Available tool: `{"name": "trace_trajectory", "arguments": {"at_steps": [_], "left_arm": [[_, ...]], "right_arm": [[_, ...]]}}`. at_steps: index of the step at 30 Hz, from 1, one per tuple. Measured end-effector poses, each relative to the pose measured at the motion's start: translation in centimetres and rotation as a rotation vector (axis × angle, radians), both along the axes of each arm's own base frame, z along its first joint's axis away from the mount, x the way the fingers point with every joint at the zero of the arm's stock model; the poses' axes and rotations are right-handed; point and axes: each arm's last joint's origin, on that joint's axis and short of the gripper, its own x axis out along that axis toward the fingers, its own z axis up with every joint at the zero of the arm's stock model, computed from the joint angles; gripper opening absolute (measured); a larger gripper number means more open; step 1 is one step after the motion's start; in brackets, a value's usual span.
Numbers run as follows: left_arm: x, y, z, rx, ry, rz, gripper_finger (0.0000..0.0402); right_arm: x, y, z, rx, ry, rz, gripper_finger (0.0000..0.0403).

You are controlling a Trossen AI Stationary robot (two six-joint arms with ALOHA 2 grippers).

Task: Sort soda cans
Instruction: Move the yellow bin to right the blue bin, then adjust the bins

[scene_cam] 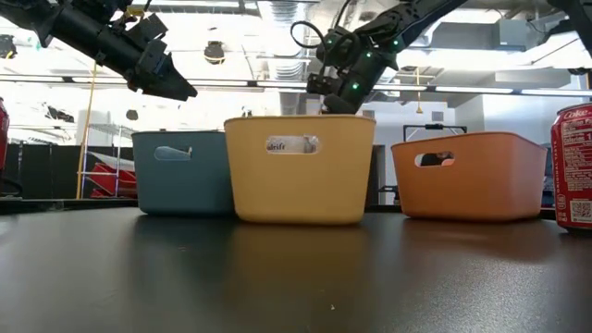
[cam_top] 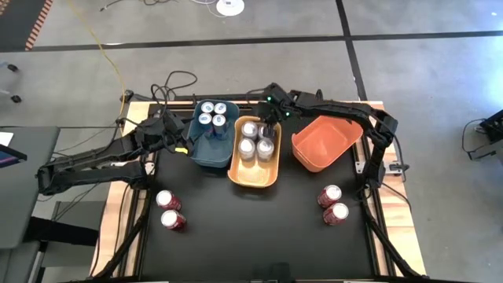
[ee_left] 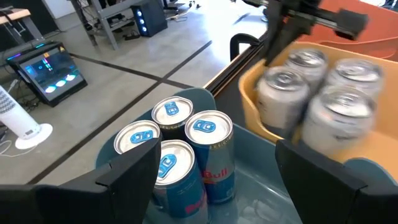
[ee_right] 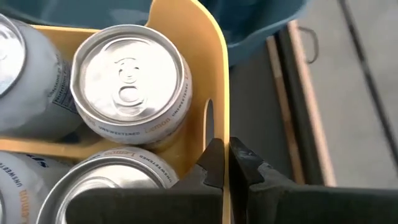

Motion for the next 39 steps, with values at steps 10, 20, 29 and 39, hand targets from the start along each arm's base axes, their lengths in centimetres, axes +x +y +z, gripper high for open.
{"name": "trace_trajectory", "arguments": {"at_steps": [10, 20, 29, 39], "left_arm": [[0.0, 0.0, 0.1, 0.021, 0.004, -0.005, 0.0313], [0.1, 0.1, 0.4, 0.046, -0.025, -0.008, 0.0313], [0.1, 0.1, 0.5, 0.051, -0.033, -0.007, 0.0313], [0.1, 0.0, 0.3, 0.035, -0.010, -0.007, 0.0313]], "right_arm": [[-1.4, -3.1, 0.9, -0.088, 0.002, 0.038, 0.0017], [-1.7, -5.4, -0.7, -0.074, -0.005, 0.094, 0.0017], [-0.8, -5.7, -1.8, -0.087, -0.009, 0.095, 0.0032], [-0.6, -5.9, -0.6, -0.116, -0.076, 0.076, 0.0092]]}}
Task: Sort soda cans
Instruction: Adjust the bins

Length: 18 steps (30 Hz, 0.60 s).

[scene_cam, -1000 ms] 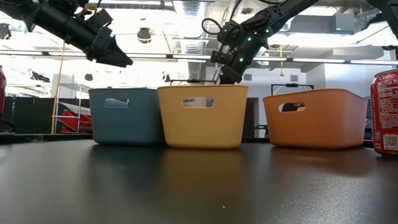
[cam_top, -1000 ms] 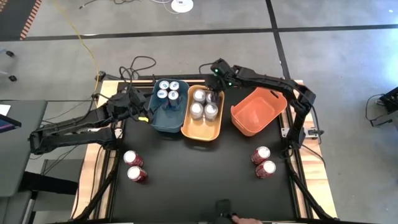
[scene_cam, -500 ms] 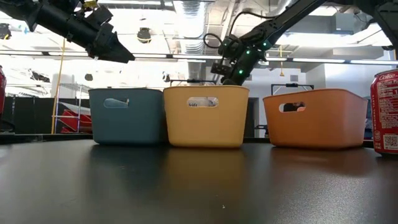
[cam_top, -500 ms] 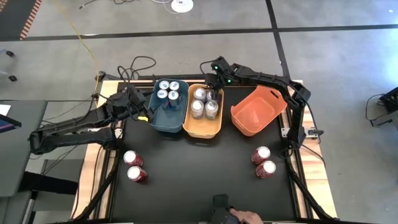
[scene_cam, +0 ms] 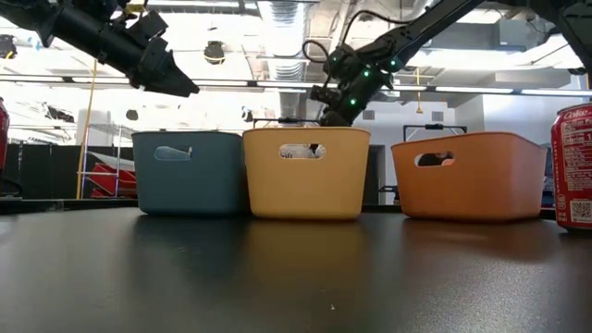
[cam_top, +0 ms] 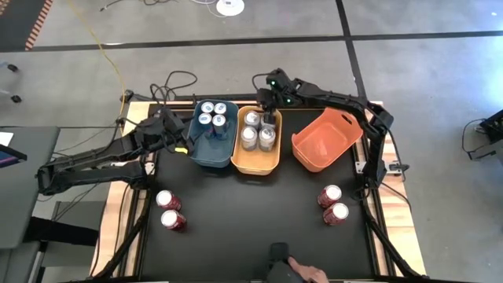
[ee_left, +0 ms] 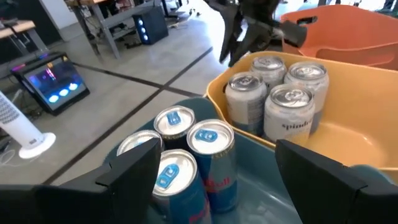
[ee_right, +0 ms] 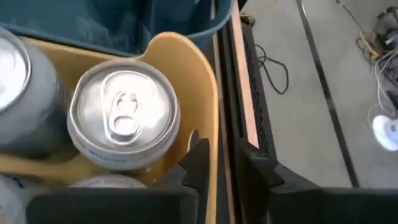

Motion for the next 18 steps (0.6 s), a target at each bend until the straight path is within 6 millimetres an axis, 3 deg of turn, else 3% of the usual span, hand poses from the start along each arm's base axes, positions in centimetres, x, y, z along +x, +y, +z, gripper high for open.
{"name": "trace_trajectory", "arguments": {"at_steps": [5, 12, 18], "left_arm": [[-0.2, 0.0, -0.5, -0.043, 0.036, 0.027, 0.0313], [-1.3, 0.7, -1.2, -0.022, 0.108, 0.381, 0.0312], [-2.1, 1.2, -2.3, -0.110, 0.169, 0.460, 0.0276]], "right_arm": [[-0.2, 0.4, 2.6, 0.063, -0.106, -0.123, 0.0115], [-2.3, 2.6, 7.1, 0.168, -0.219, -0.227, 0.0119], [-3.9, 6.1, 8.0, 0.233, -0.234, -0.223, 0.0119]]}}
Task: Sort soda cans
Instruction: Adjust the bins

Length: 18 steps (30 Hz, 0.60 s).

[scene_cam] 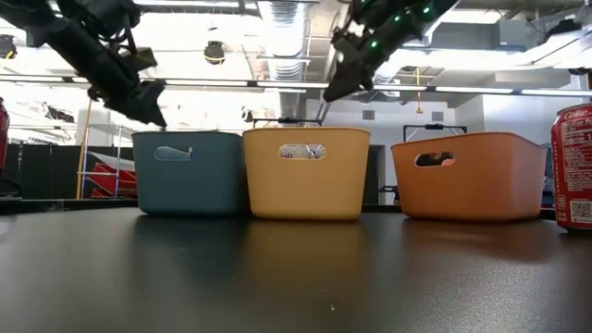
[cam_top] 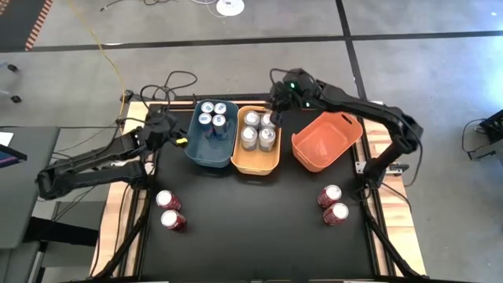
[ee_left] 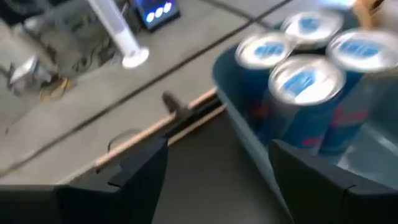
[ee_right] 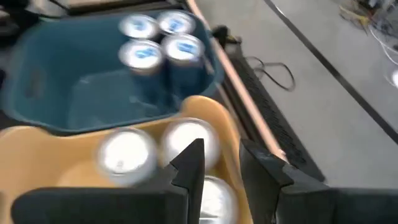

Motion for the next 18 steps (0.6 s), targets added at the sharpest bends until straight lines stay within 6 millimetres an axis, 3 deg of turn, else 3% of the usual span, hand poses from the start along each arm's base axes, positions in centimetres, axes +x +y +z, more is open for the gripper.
{"name": "trace_trajectory", "arguments": {"at_steps": [6, 11, 18], "left_arm": [[-0.6, 0.1, -1.0, -0.089, 0.045, 0.045, 0.0236], [-0.3, -0.3, -1.7, -0.227, 0.034, -0.107, 0.0211], [0.3, -0.3, -2.3, -0.322, 0.004, -0.165, 0.0197]], "right_arm": [[-0.4, 3.6, -0.6, -0.026, -0.103, 0.069, 0.0119], [-0.7, 5.4, -0.6, -0.004, -0.133, 0.087, 0.0119], [-1.0, 7.5, -0.3, -0.026, -0.144, 0.044, 0.0119]]}}
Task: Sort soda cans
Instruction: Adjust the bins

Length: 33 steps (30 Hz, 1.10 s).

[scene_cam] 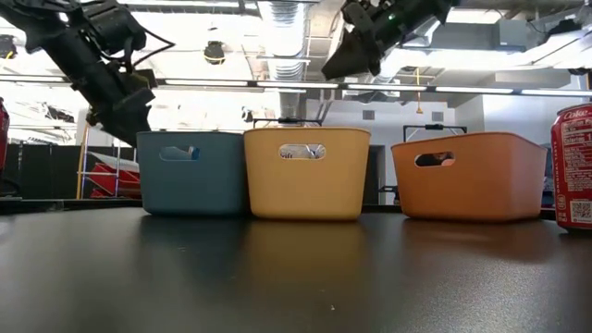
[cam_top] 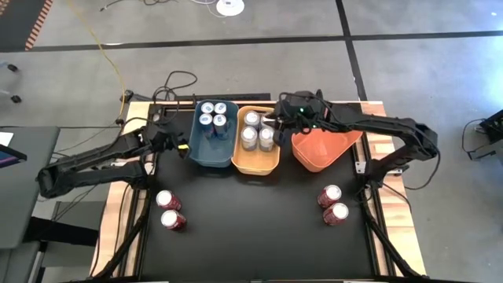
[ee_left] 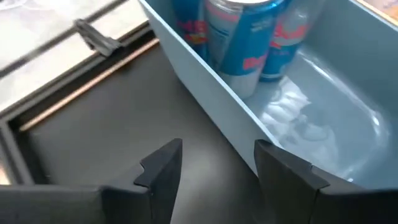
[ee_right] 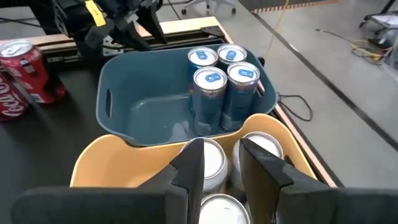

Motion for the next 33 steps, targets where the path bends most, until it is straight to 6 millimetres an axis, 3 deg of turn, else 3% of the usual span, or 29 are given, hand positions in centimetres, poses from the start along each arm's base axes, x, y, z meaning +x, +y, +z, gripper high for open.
{"name": "trace_trajectory", "arguments": {"at_steps": [12, 15, 20, 24, 28, 33], "left_arm": [[1.0, -1.1, -0.3, -0.086, -0.035, -0.129, 0.0182], [0.9, -1.2, 0.2, -0.086, -0.036, -0.132, 0.0182], [0.3, -1.4, 1.4, -0.059, -0.037, -0.115, 0.0182], [-0.3, -1.5, 2.2, 0.010, -0.068, -0.070, 0.0183], [-0.7, -1.5, 3.3, 0.115, -0.146, -0.024, 0.0183], [-0.3, -1.7, 4.2, 0.160, -0.256, -0.082, 0.0183]], "right_arm": [[-0.9, 1.7, -1.5, 0.123, 0.180, -0.053, 0.0119], [-0.6, 3.4, -1.8, 0.143, 0.211, -0.010, 0.0118], [0.1, 8.7, -1.7, 0.007, 0.227, -0.015, 0.0115], [-0.3, 12.1, -2.5, 0.024, 0.300, 0.021, 0.0107], [-0.4, 13.5, -4.3, 0.051, 0.361, 0.064, 0.0097], [-0.7, 13.7, -6.6, 0.143, 0.392, 0.143, 0.0085]]}}
